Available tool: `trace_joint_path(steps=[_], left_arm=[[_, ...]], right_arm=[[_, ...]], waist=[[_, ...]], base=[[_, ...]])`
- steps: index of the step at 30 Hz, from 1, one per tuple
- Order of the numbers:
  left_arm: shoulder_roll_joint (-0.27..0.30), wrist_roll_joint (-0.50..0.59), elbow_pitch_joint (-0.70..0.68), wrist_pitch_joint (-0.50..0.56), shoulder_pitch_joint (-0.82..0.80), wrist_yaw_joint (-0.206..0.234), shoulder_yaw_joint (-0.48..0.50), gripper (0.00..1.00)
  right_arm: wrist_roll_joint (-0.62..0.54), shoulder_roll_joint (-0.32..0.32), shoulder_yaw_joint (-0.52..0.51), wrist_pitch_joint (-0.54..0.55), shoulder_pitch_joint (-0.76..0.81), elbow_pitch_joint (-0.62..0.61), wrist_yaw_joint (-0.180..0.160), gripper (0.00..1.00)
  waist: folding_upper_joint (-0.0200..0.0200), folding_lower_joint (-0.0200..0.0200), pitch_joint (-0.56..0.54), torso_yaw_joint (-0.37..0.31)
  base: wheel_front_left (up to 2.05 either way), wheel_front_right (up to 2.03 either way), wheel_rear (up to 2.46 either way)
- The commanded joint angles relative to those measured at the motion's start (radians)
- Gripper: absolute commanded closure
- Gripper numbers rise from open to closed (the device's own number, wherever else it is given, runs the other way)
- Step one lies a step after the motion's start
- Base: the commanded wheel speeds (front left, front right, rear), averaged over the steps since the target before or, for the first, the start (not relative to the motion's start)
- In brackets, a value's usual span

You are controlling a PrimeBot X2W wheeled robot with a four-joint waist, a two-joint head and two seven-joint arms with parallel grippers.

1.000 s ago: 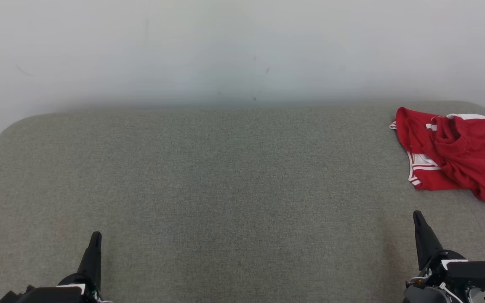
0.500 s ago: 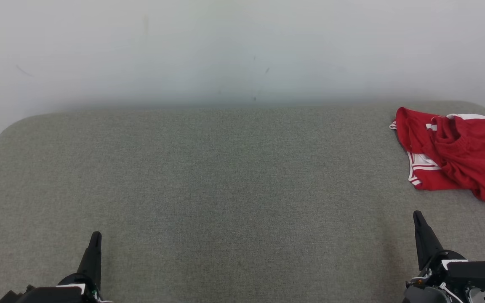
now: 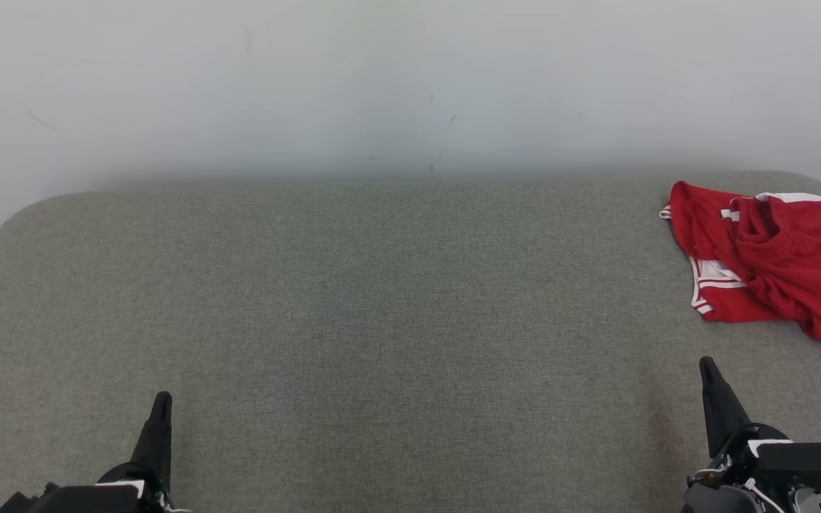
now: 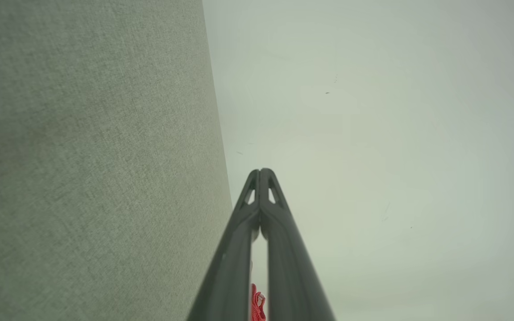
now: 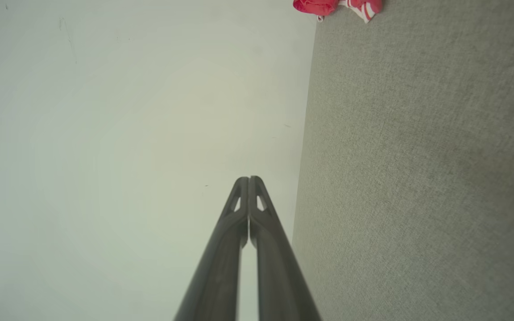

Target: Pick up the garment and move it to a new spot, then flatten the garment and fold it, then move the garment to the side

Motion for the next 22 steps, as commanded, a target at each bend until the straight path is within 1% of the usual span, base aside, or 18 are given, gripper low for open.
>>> trace_joint_path(steps=[1,22], left_arm=[[-0.002,-0.005,0.000,0.000,-0.009,-0.003,0.003,1.00],[-0.002,-0.005,0.000,0.000,-0.009,-0.003,0.003,1.00]], right_arm=[[-0.007,0.001,-0.002,0.003,-0.007,0.001,-0.002,1.00],[-0.010,0.005,-0.008,0.007,-0.007,0.001,-0.002,1.00]], waist=[[-0.0001,0.0000,0.000,0.000],[-0.0001,0.0000,0.000,0.000]], base=[[0.00,0.00,0.00],[0.00,0.00,0.00]])
